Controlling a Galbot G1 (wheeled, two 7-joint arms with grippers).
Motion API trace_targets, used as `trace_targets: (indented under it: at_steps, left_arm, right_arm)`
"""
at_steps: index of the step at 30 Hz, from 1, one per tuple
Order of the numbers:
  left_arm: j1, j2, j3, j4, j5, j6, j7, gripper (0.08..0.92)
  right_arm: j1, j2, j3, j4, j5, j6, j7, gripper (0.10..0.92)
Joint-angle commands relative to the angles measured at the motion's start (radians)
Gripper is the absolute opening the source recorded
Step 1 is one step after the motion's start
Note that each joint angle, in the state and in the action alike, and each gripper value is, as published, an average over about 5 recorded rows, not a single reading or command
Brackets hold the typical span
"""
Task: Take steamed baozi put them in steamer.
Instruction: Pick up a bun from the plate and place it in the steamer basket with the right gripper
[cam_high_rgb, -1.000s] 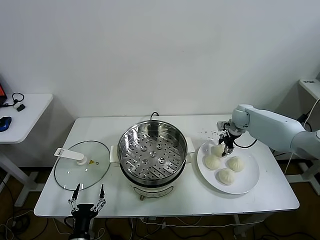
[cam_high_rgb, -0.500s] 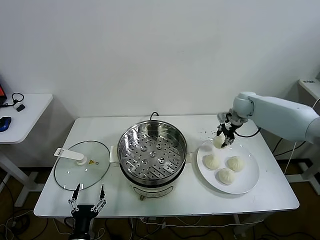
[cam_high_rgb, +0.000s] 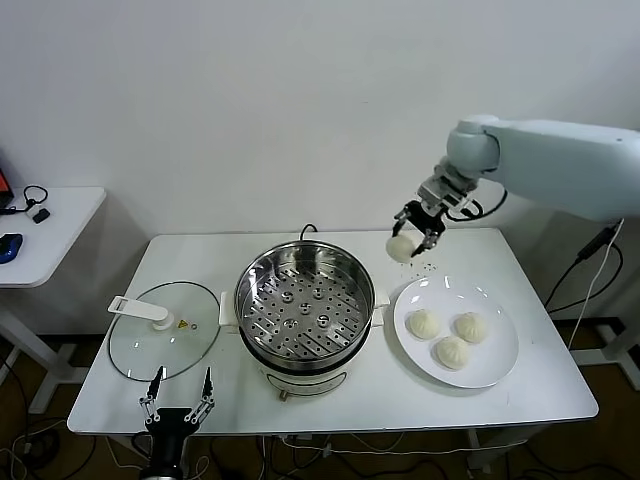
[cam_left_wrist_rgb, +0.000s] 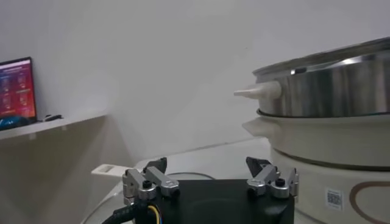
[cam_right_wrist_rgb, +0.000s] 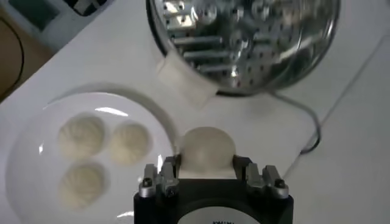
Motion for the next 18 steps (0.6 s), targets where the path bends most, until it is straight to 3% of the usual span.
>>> trace_targets:
  at_steps: [1, 10, 18]
  left_arm:
    - [-0.001, -0.002, 0.0, 0.001, 0.001, -0.001, -0.001, 0.823]
    - [-0.008, -0.006, -0.008, -0.009, -0.005, 0.002, -0.002, 0.823]
    - [-0.017, -0.01, -0.017, -0.01, -0.008, 0.005, -0.001, 0.823]
  right_arm:
    - [0.111, 0.132, -0.032, 0.058, 0.005, 0.239, 0.008, 0.603]
    - [-0.028, 0.314, 0.027, -0.056, -0.134, 0.381, 0.051, 0.607]
    - [-0.155, 0.367, 0.057, -0.135, -0.249, 0.394, 0.072, 0.611]
